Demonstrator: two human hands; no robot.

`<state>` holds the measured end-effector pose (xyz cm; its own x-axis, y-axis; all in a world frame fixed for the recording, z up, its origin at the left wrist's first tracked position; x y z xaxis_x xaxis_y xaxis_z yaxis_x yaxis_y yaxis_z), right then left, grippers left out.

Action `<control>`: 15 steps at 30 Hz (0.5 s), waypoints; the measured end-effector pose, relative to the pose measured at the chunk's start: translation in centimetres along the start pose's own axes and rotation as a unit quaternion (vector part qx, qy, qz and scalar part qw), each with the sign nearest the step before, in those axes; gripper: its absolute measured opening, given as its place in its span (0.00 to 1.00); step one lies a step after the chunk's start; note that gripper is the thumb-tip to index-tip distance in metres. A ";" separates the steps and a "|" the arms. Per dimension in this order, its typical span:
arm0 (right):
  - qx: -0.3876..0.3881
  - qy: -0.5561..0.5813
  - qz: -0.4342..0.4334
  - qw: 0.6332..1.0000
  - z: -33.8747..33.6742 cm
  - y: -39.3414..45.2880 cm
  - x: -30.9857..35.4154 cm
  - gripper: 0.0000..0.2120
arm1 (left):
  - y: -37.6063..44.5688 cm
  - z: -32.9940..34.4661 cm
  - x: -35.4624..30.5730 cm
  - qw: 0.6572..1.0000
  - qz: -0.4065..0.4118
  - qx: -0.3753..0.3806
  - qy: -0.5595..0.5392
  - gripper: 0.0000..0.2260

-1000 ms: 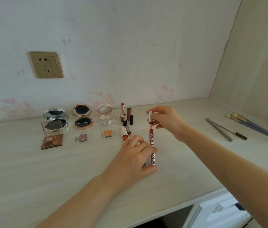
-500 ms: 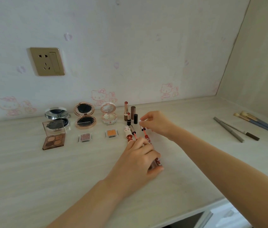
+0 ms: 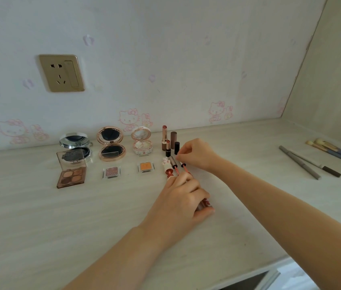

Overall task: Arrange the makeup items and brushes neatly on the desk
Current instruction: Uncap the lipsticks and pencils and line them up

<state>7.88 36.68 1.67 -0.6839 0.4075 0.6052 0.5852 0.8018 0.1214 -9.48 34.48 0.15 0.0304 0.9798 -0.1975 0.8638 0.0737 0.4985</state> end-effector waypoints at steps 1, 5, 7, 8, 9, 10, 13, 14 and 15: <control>-0.002 -0.002 -0.002 1.000 0.1 0.1 -0.1 0.04 | 0.0 0.0 0.0 1.000 -0.002 0.000 0.000 0.15; -0.006 0.000 -0.004 1.000 0.2 0.2 -0.5 0.06 | -0.1 0.0 0.1 1.000 -0.007 -0.005 -0.018 0.13; -0.005 -0.002 -0.010 1.000 0.2 0.1 -0.6 0.08 | -0.1 0.1 0.1 0.999 -0.009 -0.005 -0.033 0.13; -0.004 -0.001 -0.011 1.000 0.2 0.1 -0.6 0.09 | -0.1 0.2 0.2 0.999 -0.009 -0.003 -0.039 0.13; -0.004 0.003 -0.009 1.000 0.1 0.0 -0.7 0.10 | -0.1 0.3 0.3 0.999 -0.008 0.000 -0.043 0.13; -0.006 0.008 -0.006 1.000 -0.1 -0.1 -0.8 0.11 | -0.1 0.3 0.3 0.999 -0.007 0.002 -0.047 0.14; -0.005 0.007 -0.008 1.000 -0.8 -0.4 -1.0 0.10 | -0.1 0.4 0.4 0.999 -0.006 0.001 -0.054 0.14; -0.002 0.008 -0.011 1.000 -1.1 -0.7 -1.1 0.09 | -0.1 0.5 0.4 0.999 -0.006 0.000 -0.054 0.14; 0.001 0.010 -0.014 1.000 -1.3 -1.0 -1.1 0.09 | -0.2 0.5 0.5 0.998 -0.006 -0.002 -0.055 0.14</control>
<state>8.65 34.85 1.94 -0.6909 0.3772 0.6168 0.5660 0.8130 0.1369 -9.36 34.83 -0.41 0.0744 0.9528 -0.2944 0.8628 0.0865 0.4980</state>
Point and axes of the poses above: each hand's wrist, its own y-axis towards the middle knuckle, its own z-axis out of the palm, x = y × z, the point moved 2 cm from there along y, towards the middle knuckle, and after that the axes turned 5 degrees about -y, right-handed, at the moved point
